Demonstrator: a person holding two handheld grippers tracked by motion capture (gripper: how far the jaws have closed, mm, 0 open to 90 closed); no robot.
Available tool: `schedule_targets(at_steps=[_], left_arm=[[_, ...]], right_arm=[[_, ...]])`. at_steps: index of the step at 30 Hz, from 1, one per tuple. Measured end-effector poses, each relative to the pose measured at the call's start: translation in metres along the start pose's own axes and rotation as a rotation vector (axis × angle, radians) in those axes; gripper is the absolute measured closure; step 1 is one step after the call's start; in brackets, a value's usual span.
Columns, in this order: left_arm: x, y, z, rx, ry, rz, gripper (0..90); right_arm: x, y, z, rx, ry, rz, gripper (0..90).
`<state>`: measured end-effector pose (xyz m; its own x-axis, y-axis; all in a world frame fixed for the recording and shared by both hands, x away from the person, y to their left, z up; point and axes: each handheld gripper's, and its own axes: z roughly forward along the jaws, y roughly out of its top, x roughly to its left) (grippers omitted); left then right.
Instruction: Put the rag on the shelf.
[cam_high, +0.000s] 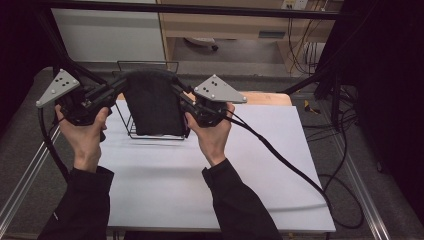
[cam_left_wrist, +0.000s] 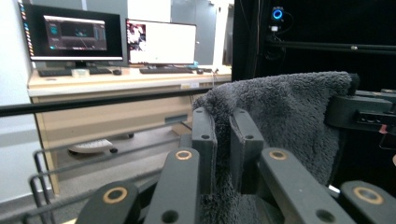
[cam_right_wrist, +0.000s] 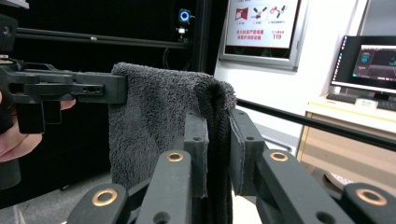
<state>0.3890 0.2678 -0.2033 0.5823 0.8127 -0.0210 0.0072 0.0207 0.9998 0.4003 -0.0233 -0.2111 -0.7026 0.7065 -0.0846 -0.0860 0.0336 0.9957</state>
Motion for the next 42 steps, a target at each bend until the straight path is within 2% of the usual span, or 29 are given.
schedule_targets(at_steps=[11,21,26,35,42], left_arm=[[0.013,0.023,0.0,-0.039,0.026,-0.004,81.3],[0.032,0.04,0.006,-0.039,0.058,-0.023,81.3],[0.04,0.049,0.011,-0.038,0.08,-0.014,81.3],[0.055,0.071,0.015,-0.035,0.097,-0.014,81.3],[0.066,0.083,0.02,-0.048,0.104,-0.025,81.3]], right_arm=[[-0.002,0.031,0.02,-0.034,-0.013,-0.028,79.5],[-0.007,0.045,0.046,-0.049,-0.015,-0.034,79.5],[-0.008,0.052,0.058,-0.054,-0.014,-0.035,79.5],[-0.01,0.069,0.073,-0.062,-0.01,-0.039,79.6],[-0.013,0.083,0.086,-0.072,-0.015,-0.047,79.5]])
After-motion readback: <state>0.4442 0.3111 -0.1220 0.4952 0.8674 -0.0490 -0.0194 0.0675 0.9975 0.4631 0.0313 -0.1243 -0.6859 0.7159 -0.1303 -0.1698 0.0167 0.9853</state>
